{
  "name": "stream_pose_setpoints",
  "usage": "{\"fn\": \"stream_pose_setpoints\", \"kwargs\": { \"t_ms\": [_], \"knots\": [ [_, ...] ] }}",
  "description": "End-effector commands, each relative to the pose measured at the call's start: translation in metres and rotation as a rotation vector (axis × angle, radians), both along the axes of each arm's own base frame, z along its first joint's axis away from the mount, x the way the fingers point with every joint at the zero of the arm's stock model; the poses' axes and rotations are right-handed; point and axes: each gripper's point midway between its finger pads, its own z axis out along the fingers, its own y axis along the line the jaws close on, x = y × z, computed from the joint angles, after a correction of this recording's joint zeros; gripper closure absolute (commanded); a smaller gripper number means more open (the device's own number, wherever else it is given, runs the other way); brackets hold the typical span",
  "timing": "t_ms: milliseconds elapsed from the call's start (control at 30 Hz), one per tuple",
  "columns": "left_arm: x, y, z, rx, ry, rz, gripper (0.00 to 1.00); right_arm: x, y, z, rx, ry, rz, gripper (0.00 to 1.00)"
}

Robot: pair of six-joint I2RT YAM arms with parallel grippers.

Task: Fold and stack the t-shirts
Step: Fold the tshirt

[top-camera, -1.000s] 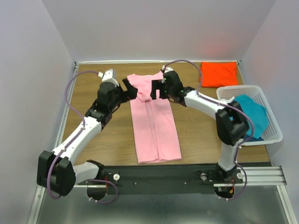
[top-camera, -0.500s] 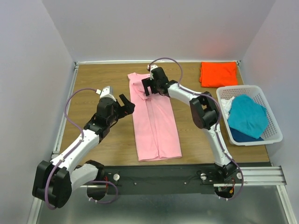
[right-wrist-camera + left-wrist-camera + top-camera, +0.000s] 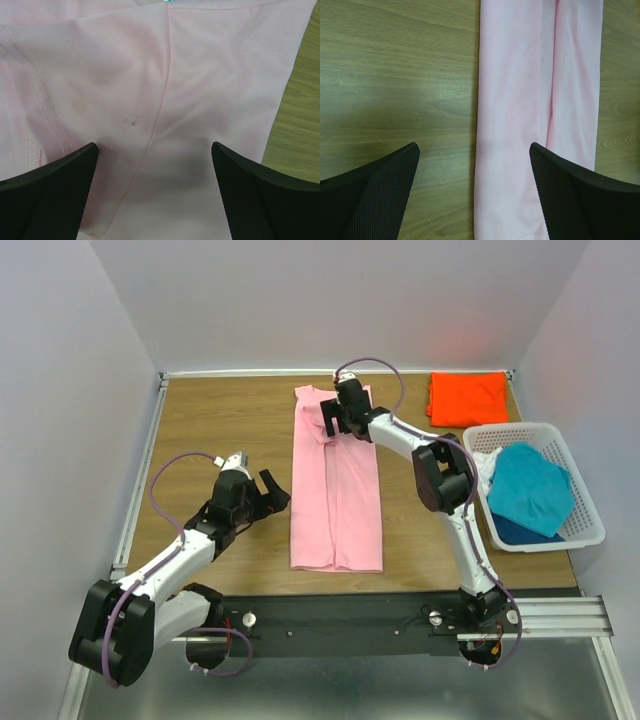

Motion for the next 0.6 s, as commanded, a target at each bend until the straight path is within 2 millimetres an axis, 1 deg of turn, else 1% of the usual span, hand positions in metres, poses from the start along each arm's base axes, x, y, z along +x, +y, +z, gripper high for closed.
{"fn": "stream_pose_setpoints", "kwargs": {
  "t_ms": [0, 67, 100, 167, 200, 233, 267, 300, 333, 367, 400, 433, 467, 500, 533, 567],
  "knots": [
    [-0.007, -0.015, 0.001, -0.039, 0.0, -0.071, 0.02, -0.016, -0.04, -0.051, -0.119, 0.143, -0.029, 0.0],
    [-0.016, -0.024, -0.008, -0.047, 0.035, -0.121, 0.02, -0.011, -0.035, -0.041, -0.098, 0.128, -0.024, 0.0],
    [-0.022, -0.024, -0.019, -0.046, 0.068, -0.127, 0.02, -0.008, -0.031, -0.034, -0.084, 0.113, -0.026, 0.0],
    [-0.032, -0.029, -0.026, -0.063, 0.104, -0.158, 0.02, -0.007, -0.029, -0.026, -0.066, 0.109, -0.022, 0.0],
    [-0.044, -0.035, -0.033, -0.077, 0.14, -0.181, 0.02, -0.006, -0.028, -0.015, -0.052, 0.093, -0.024, 0.0],
    [-0.05, -0.037, -0.036, -0.085, 0.156, -0.191, 0.02, -0.005, -0.026, -0.009, -0.043, 0.086, -0.02, 0.0],
    [-0.057, -0.036, -0.041, -0.082, 0.188, -0.191, 0.02, -0.003, -0.022, 0.005, -0.022, 0.068, -0.006, 0.0],
    [-0.064, -0.039, -0.042, -0.085, 0.199, -0.197, 0.02, -0.002, -0.02, 0.013, -0.007, 0.06, -0.001, 0.0],
    [-0.068, -0.036, -0.046, -0.078, 0.226, -0.168, 0.02, -0.002, -0.017, 0.023, 0.007, 0.048, 0.005, 0.0],
    [-0.073, -0.036, -0.048, -0.073, 0.241, -0.158, 0.02, -0.003, -0.013, 0.029, 0.03, 0.047, 0.018, 0.0],
    [-0.079, -0.034, -0.049, -0.068, 0.254, -0.151, 0.02, -0.004, -0.011, 0.047, 0.051, 0.025, 0.026, 0.0],
    [-0.083, -0.034, -0.05, -0.069, 0.258, -0.149, 0.02, -0.005, -0.009, 0.055, 0.069, 0.02, 0.031, 0.0],
    [-0.089, -0.038, -0.05, -0.084, 0.27, -0.16, 0.02, -0.01, -0.007, 0.058, 0.089, 0.03, 0.04, 0.0],
    [-0.094, -0.038, -0.05, -0.092, 0.272, -0.165, 0.02, -0.014, -0.005, 0.066, 0.11, 0.028, 0.045, 0.0],
    [-0.098, -0.039, -0.051, -0.099, 0.284, -0.167, 0.02, -0.018, -0.005, 0.07, 0.124, 0.034, 0.045, 0.0],
    [-0.107, -0.04, -0.055, -0.098, 0.315, -0.17, 0.02, -0.025, -0.001, 0.093, 0.174, 0.019, 0.057, 0.0]
  ]
}}
